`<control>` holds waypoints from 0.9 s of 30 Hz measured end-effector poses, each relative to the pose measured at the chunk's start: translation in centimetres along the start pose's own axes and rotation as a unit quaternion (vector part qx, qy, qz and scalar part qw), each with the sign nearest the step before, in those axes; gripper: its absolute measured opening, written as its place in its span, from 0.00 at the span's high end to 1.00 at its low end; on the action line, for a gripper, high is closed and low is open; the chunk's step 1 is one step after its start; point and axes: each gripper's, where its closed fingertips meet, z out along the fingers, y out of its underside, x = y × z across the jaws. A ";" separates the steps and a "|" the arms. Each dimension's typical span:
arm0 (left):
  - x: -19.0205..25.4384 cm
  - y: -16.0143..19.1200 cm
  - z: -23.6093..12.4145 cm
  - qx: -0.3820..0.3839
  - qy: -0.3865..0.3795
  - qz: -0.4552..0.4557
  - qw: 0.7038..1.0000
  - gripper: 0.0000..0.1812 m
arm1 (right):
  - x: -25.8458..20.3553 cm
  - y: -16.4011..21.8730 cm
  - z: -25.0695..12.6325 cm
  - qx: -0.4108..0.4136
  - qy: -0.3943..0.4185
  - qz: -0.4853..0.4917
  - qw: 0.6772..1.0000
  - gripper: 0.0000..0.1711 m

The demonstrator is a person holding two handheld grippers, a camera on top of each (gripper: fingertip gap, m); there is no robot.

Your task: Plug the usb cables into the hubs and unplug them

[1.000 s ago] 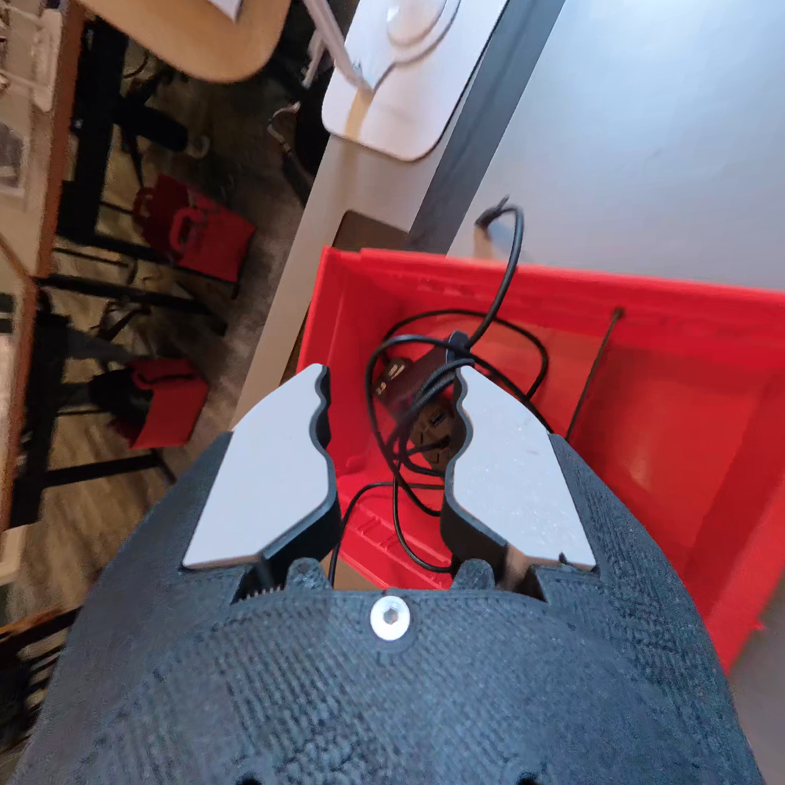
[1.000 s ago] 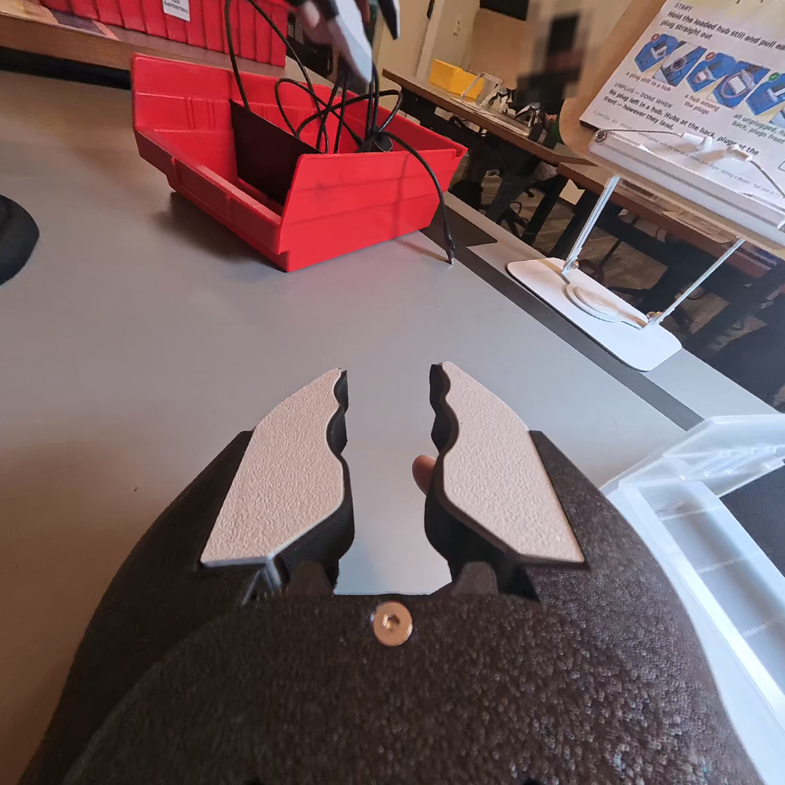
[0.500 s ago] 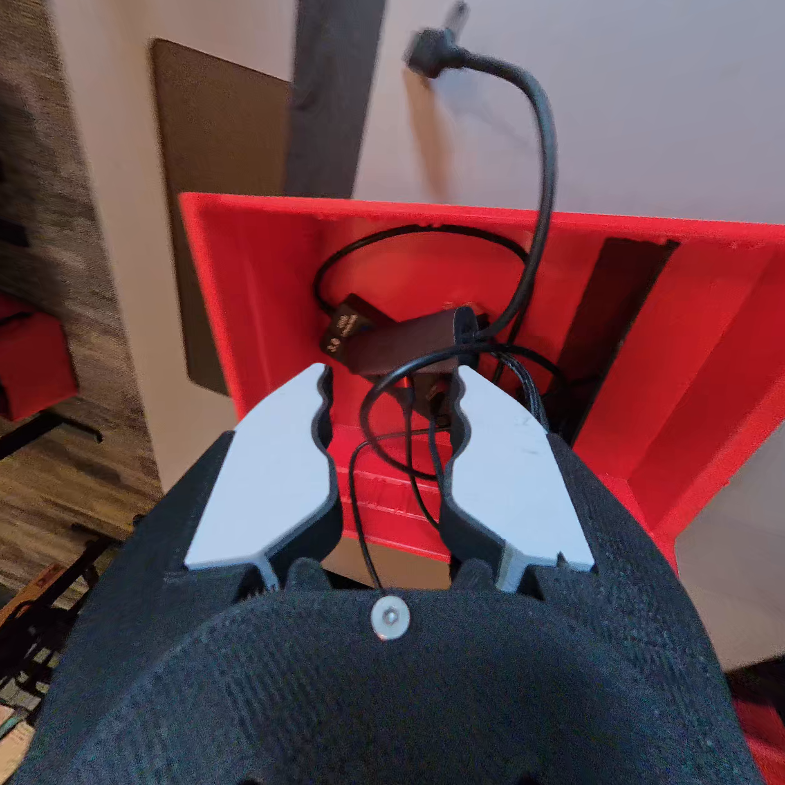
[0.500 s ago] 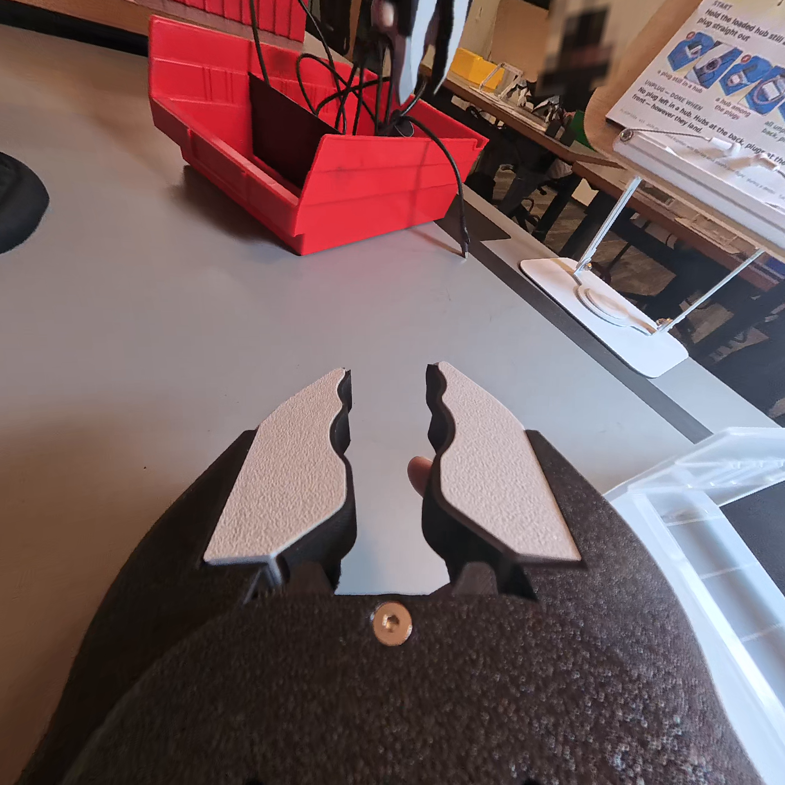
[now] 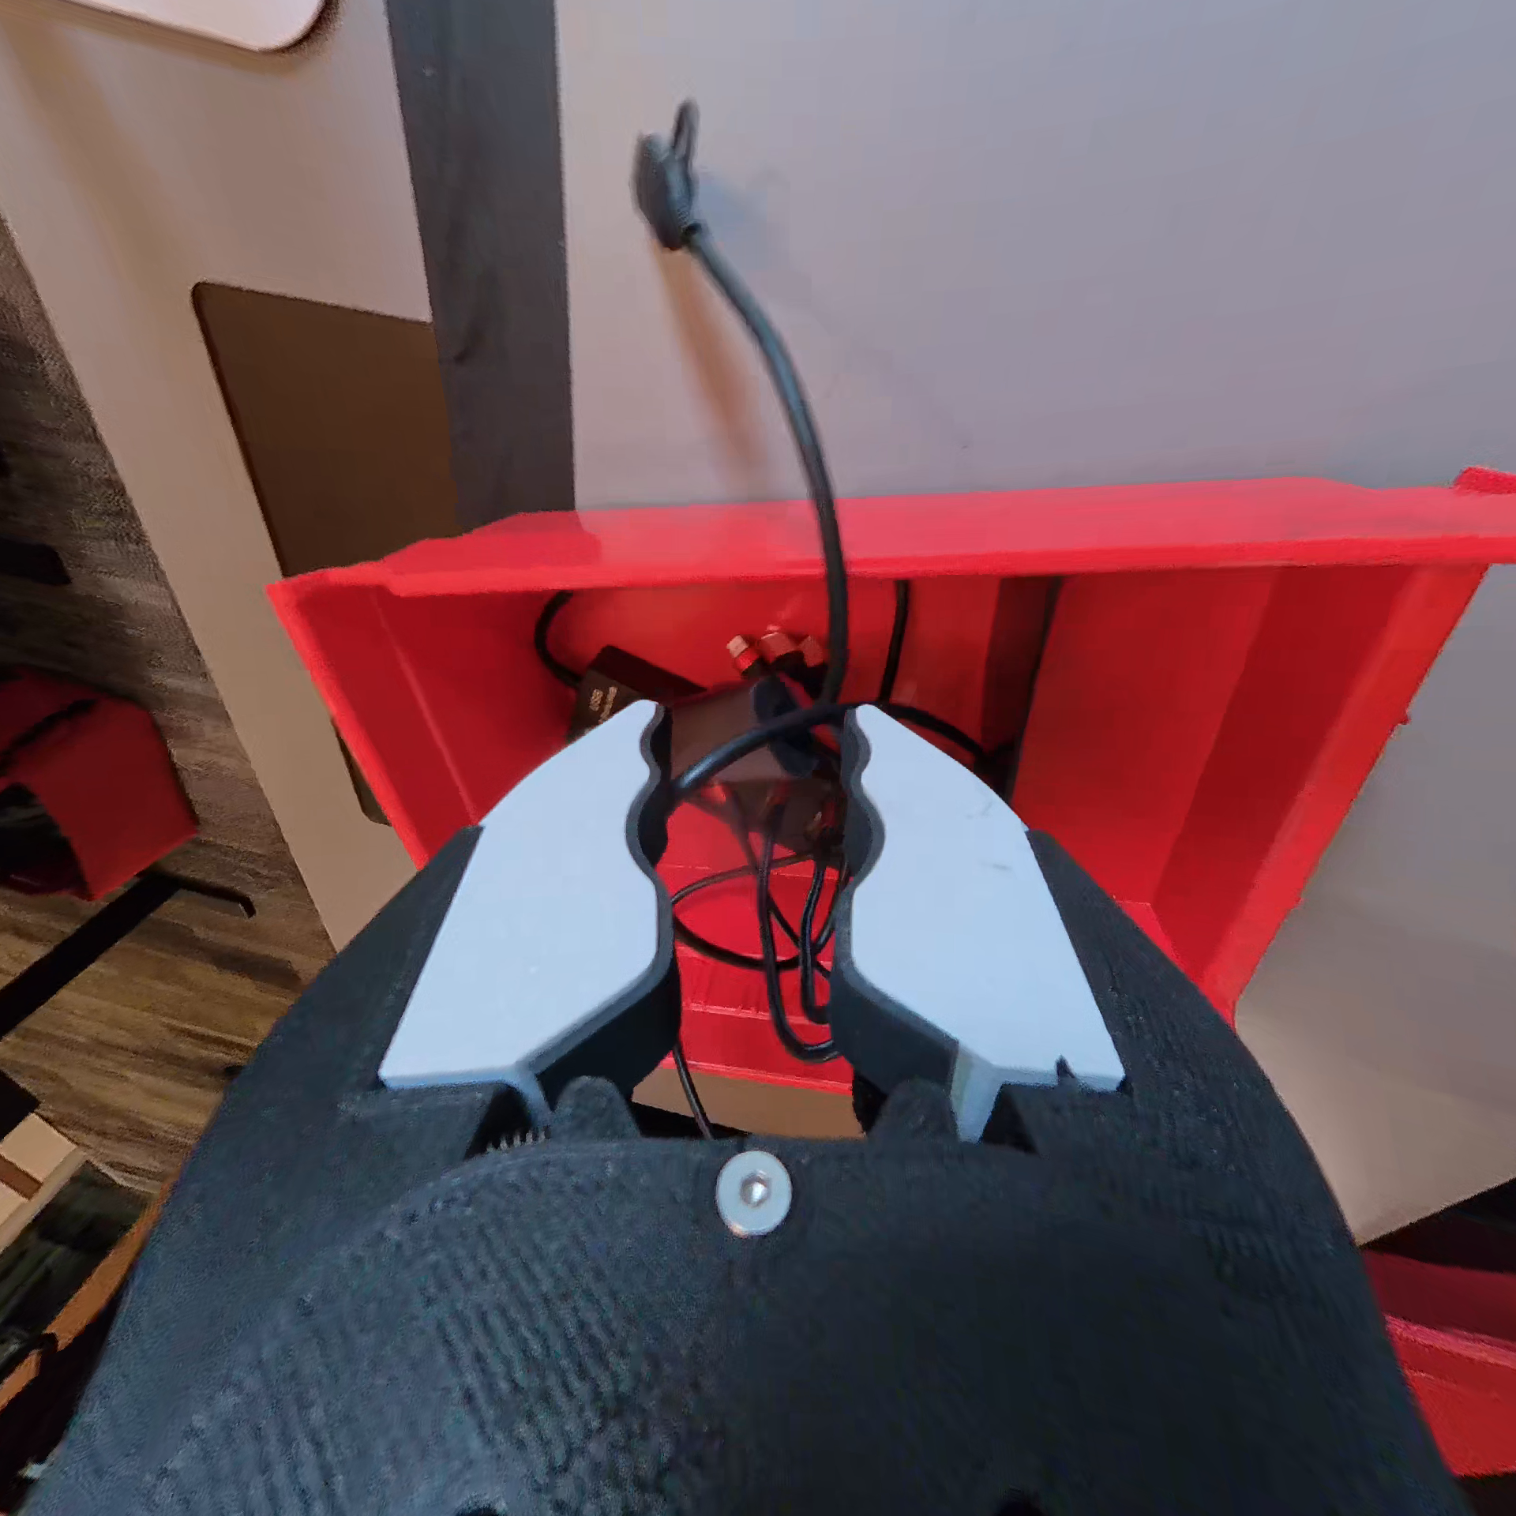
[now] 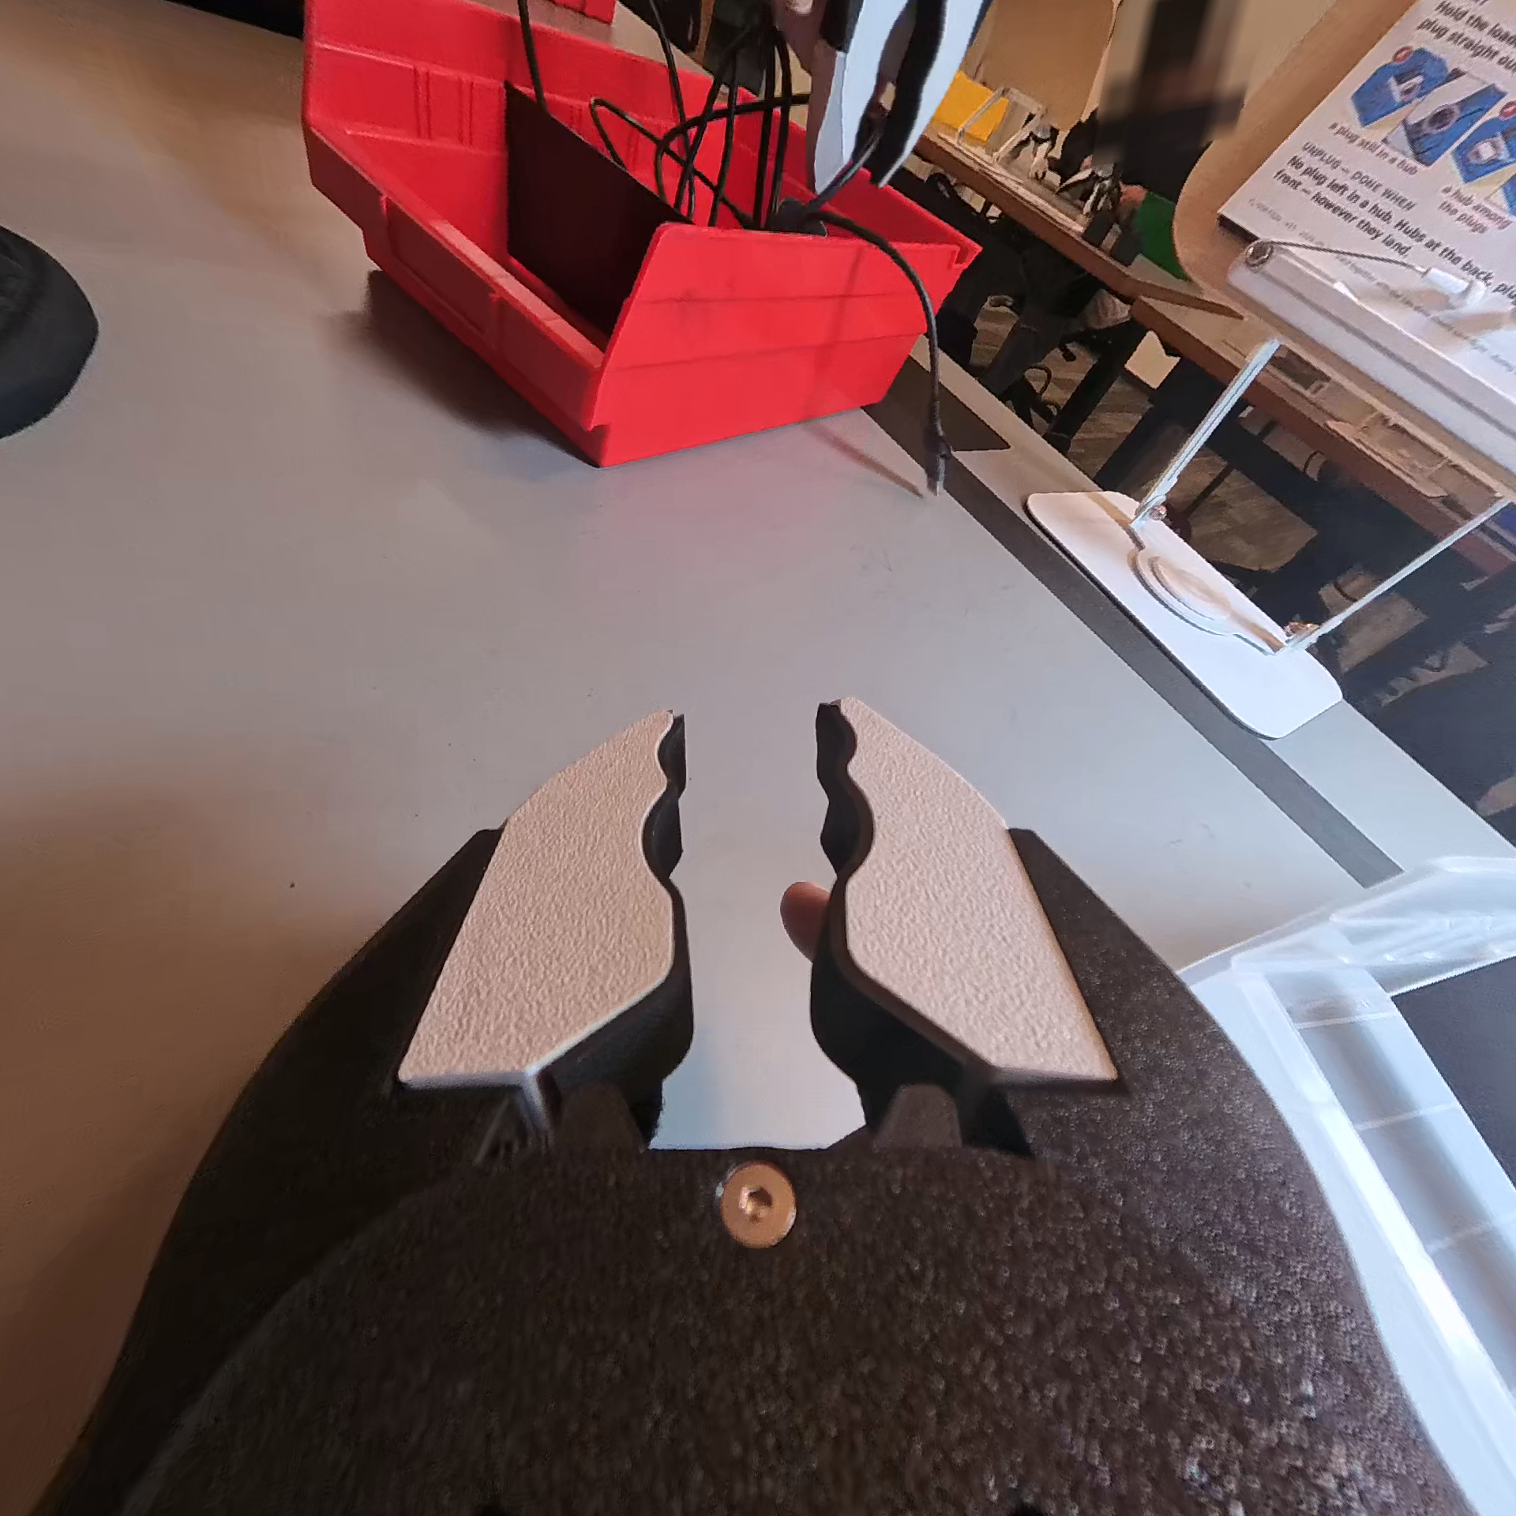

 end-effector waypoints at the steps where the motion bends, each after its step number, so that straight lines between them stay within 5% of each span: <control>1: 0.4 -0.4 0.1 -0.006 0.001 0.013 1.000 0.78 | 0.0 0.1 0.1 -0.003 0.000 -0.002 1.000 0.82; 7: 1.3 -1.9 1.3 -0.061 -0.041 0.086 0.994 0.80 | 0.1 0.5 0.0 -0.014 0.009 -0.015 1.000 0.83; 10: 0.4 -1.7 1.6 -0.089 -0.077 0.100 0.988 0.94 | 0.3 0.6 0.0 -0.016 0.013 -0.019 1.000 0.83; 13: -1.4 -2.4 0.1 -0.071 -0.126 0.085 0.986 0.97 | 0.4 0.5 -0.2 -0.015 0.018 -0.023 0.999 0.83; 20: -8.3 -1.0 -10.5 0.046 -0.275 -0.068 0.958 0.97 | 0.8 0.1 -0.6 -0.007 0.027 -0.023 0.999 0.84; 27: -9.5 1.0 -22.8 0.195 -0.409 -0.163 0.876 0.97 | 0.9 -0.3 -0.9 0.002 0.035 -0.029 0.999 0.84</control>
